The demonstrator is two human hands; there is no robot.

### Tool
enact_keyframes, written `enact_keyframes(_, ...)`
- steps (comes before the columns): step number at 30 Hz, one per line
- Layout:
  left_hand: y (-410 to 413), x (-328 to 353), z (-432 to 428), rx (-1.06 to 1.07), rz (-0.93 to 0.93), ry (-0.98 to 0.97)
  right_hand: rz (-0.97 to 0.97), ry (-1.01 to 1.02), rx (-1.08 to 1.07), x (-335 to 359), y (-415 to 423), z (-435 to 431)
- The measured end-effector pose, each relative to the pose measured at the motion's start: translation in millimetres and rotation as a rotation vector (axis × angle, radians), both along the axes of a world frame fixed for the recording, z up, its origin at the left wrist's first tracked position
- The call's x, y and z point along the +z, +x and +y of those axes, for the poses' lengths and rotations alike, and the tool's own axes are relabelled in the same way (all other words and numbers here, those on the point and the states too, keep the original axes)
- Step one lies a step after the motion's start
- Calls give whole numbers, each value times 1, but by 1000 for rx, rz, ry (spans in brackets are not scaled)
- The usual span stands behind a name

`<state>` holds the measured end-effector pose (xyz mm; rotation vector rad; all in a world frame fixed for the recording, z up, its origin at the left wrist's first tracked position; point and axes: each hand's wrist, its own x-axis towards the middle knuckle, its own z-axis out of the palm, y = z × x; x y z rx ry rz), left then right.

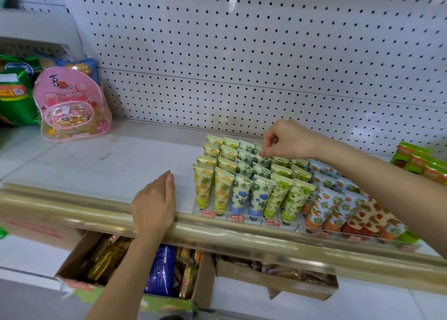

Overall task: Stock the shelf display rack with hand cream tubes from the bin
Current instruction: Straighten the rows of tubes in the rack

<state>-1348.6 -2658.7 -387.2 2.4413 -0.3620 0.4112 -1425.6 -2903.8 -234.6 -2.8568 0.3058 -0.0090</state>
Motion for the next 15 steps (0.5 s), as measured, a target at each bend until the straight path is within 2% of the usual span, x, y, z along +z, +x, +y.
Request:
enact_keyframes(11, 1, 0, 0, 5, -5, -5, 9, -2, 9, 4, 1, 0)
enact_keyframes(15, 1, -1, 0, 8, -10, -6, -46, 33, 12, 11, 2, -1)
